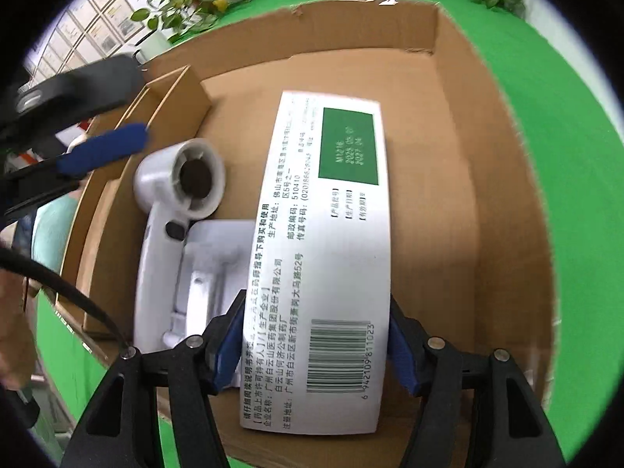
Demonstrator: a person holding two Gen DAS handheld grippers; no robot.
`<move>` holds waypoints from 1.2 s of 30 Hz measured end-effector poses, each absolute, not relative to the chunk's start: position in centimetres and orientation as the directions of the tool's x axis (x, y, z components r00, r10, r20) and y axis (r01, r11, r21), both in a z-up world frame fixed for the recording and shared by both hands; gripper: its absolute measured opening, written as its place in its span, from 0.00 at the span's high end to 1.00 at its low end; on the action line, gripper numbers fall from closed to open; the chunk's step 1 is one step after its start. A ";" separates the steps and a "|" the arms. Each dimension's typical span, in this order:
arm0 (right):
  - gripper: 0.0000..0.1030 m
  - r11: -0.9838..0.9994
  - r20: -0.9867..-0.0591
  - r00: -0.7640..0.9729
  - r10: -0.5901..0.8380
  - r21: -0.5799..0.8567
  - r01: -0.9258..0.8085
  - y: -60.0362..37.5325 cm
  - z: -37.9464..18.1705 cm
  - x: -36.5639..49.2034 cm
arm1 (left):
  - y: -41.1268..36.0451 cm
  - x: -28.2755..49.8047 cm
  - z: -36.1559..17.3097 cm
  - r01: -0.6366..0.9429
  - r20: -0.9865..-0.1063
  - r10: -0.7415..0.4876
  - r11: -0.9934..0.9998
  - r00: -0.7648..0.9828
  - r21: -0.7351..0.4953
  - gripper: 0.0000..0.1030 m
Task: Organize objects
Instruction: 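Lower the medicine box onto the phone stand and open the right tool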
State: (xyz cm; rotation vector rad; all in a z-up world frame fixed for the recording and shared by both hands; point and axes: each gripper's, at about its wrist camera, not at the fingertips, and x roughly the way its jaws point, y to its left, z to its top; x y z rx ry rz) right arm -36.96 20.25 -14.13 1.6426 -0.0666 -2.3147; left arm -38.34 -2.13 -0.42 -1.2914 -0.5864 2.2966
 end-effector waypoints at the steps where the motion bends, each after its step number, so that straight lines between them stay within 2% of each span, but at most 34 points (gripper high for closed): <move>1: 0.38 -0.954 -0.916 -0.302 -0.264 0.203 0.219 20.1 -14.1 -36.9 | -2.8 -37.5 0.0 -0.166 -0.683 0.542 -0.827 -0.489 -0.537 0.42; 10: 0.37 -0.972 -0.909 -0.364 -0.203 0.143 0.185 20.1 -12.7 -36.6 | -7.4 -31.4 1.5 -0.127 -0.698 0.411 -0.898 -0.586 -0.422 0.42; 13: 0.39 -0.977 -0.909 -0.370 -0.192 0.142 0.158 19.6 -13.2 -34.9 | -8.6 -29.3 1.2 -0.113 -0.702 0.390 -0.906 -0.596 -0.407 0.42; 18: 0.39 -0.988 -0.919 -0.365 -0.146 0.118 0.097 19.3 -13.8 -37.1 | -10.0 -26.9 0.3 -0.087 -0.705 0.357 -0.917 -0.612 -0.389 0.42; 24: 0.37 -0.981 -0.920 -0.349 -0.180 0.144 0.128 18.6 -14.0 -36.8 | -9.6 -24.9 0.0 -0.072 -0.711 0.272 -0.952 -0.649 -0.298 0.41; 27: 0.33 -0.975 -0.889 -0.404 -0.217 0.177 0.133 19.3 -13.2 -35.8 | -9.2 -23.8 0.1 -0.047 -0.704 0.190 -0.975 -0.684 -0.217 0.33; 29: 0.20 -0.976 -0.834 -0.508 -0.216 0.164 0.146 19.6 -11.5 -34.0 | -8.9 -22.7 0.3 -0.028 -0.674 0.133 -0.986 -0.726 -0.165 0.29; 31: 0.18 -0.981 -0.740 -0.646 -0.187 0.110 0.159 19.4 -9.9 -31.3 | -8.5 -21.8 0.1 -0.007 -0.647 0.080 -0.993 -0.759 -0.114 0.14; 33: 0.16 -0.985 -0.659 -0.735 -0.158 0.048 0.168 18.8 -9.4 -28.7 | -7.9 -20.9 -0.3 0.035 -0.612 -0.005 -0.999 -0.791 -0.037 0.04; 36: 0.15 -0.989 -0.582 -0.803 -0.129 0.014 0.148 18.2 -10.1 -26.5 | -7.3 -20.3 -1.6 0.096 -0.576 -0.110 -0.994 -0.810 0.054 0.01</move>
